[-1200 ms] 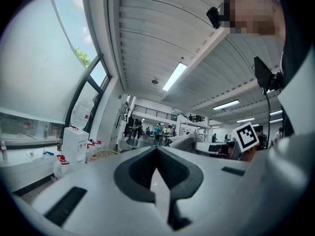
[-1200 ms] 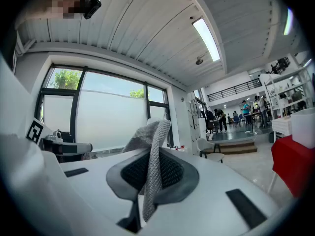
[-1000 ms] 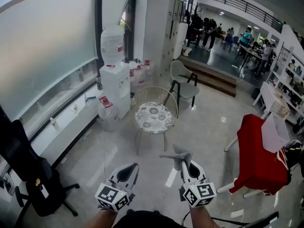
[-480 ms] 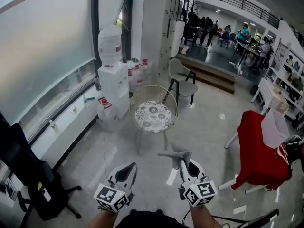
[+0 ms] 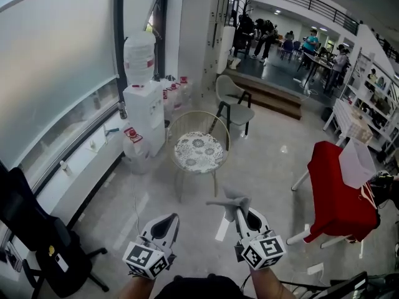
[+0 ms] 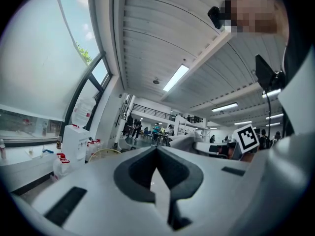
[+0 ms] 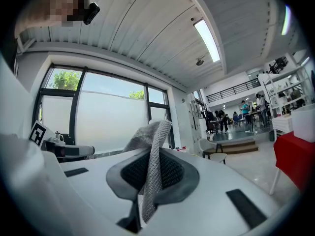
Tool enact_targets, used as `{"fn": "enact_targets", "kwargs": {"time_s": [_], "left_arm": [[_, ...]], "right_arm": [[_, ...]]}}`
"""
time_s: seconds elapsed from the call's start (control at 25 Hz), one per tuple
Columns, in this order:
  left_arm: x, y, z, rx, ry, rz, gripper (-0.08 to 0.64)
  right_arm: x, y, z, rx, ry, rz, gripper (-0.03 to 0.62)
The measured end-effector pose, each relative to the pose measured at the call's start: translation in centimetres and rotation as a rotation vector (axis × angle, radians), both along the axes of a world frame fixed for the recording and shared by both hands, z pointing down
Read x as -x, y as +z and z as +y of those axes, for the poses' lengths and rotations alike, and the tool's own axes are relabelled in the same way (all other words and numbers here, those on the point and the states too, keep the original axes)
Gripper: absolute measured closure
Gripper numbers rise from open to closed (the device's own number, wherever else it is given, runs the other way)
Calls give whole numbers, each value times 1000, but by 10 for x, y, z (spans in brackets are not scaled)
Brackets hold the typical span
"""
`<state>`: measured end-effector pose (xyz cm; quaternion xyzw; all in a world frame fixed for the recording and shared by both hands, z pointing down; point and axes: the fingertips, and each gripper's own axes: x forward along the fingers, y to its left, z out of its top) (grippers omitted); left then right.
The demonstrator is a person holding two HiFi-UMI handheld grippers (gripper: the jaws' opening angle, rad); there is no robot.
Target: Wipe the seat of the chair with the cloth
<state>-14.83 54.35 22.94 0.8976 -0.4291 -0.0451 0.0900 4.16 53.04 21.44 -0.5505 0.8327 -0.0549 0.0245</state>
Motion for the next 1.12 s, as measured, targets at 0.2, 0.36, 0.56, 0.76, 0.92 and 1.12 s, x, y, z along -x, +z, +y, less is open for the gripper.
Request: {"fn": "enact_targets", "kwargs": {"time_s": [0.2, 0.36, 0.56, 0.76, 0.92, 1.12], "left_arm": [[14, 2, -5, -2, 23, 8, 552], [18, 3, -18, -2, 12, 13, 554], [18, 3, -50, -3, -18, 7, 554], [8, 0, -88, 0, -52, -1, 554], [-5, -4, -124, -6, -67, 7, 554], [-29, -6, -161, -2, -71, 12, 554]], "right_arm": [[17, 5, -4, 2, 4, 5, 566], [20, 5, -17, -2, -3, 4, 566], [22, 7, -54, -9, -32, -1, 566], [13, 5, -99, -14, -61, -14, 566], [2, 1, -135, -20, -83, -15, 566], [-26, 3, -173, -21, -78, -25, 566]]}}
